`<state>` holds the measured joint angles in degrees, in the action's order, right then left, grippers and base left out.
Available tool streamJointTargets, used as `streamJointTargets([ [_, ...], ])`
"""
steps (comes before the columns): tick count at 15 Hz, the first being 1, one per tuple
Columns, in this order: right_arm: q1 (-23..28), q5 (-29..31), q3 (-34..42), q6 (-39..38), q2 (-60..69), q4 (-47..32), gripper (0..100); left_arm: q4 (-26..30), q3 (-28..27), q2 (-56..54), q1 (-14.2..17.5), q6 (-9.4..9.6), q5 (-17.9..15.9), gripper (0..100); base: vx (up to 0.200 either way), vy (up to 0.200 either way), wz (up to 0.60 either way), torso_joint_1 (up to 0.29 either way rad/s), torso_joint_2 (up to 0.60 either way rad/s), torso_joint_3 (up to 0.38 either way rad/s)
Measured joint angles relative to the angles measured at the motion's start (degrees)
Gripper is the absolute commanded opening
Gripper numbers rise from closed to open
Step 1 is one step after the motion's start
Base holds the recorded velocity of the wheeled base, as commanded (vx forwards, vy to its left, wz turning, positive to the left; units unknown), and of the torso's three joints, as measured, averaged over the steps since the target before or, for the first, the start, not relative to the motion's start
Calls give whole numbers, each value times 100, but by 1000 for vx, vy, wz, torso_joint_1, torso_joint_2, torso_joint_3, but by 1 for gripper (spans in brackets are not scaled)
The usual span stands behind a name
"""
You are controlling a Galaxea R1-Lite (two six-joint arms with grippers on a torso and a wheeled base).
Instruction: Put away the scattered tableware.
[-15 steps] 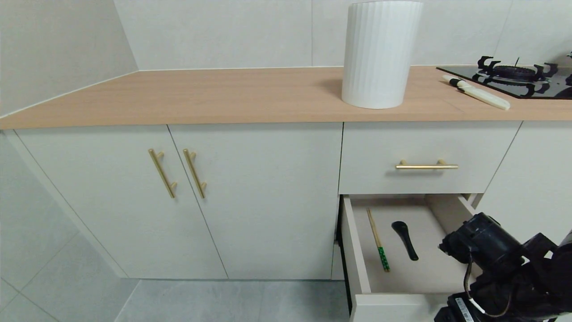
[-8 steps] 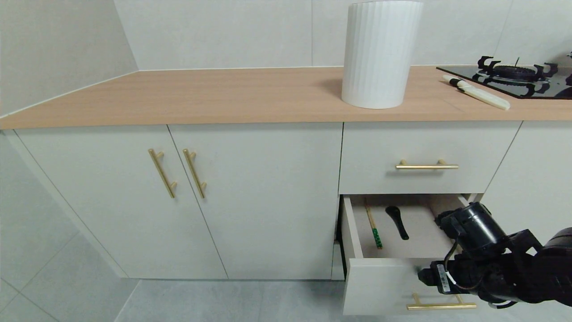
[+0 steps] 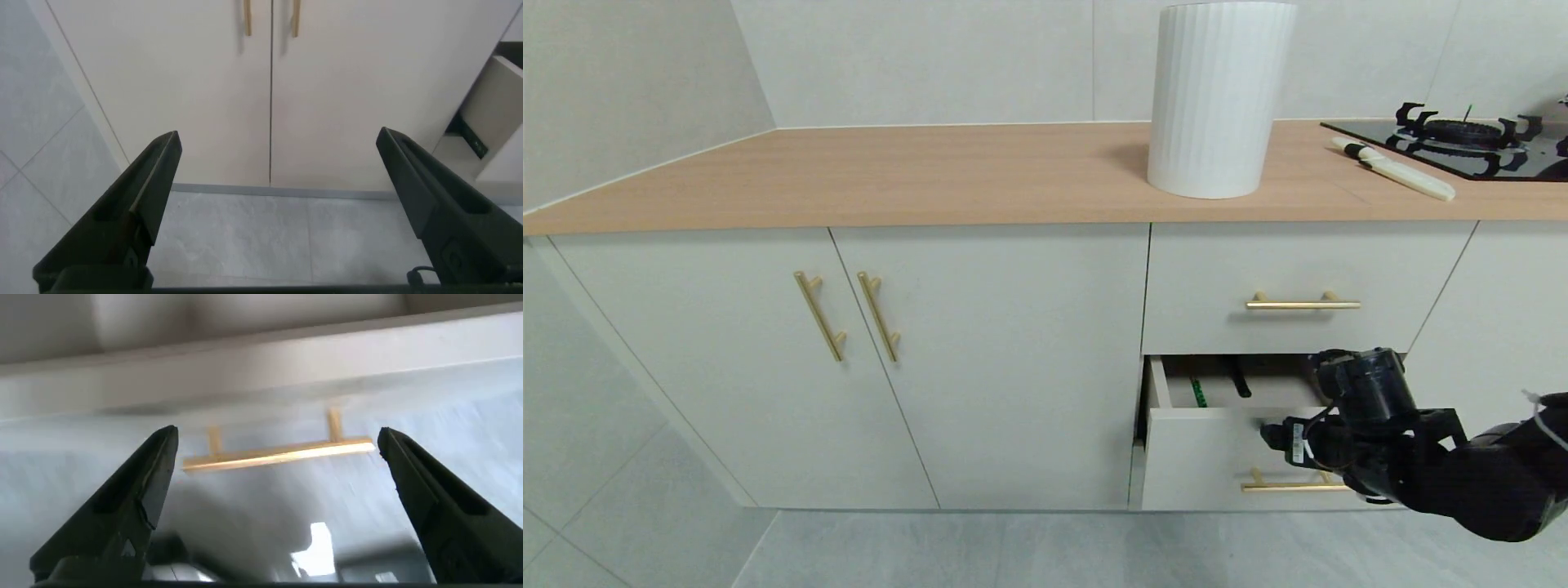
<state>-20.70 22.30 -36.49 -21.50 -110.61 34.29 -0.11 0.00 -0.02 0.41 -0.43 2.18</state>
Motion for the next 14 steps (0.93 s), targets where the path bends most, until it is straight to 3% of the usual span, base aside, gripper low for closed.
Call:
streamJointTargets([
  [3,149,269,-6,11,-706,1554,100,1,0,0,-1,0,0,100,0,0,0,0,0,0],
  [8,246,666,-37,174,-1687,3413,100,0,0,0,0,0,-2,100,0,0,0,0,0,0],
  [14,414,890,-439,172,-2227,3772,100,1,0,0,0,0,0,100,0,0,0,0,0,0],
])
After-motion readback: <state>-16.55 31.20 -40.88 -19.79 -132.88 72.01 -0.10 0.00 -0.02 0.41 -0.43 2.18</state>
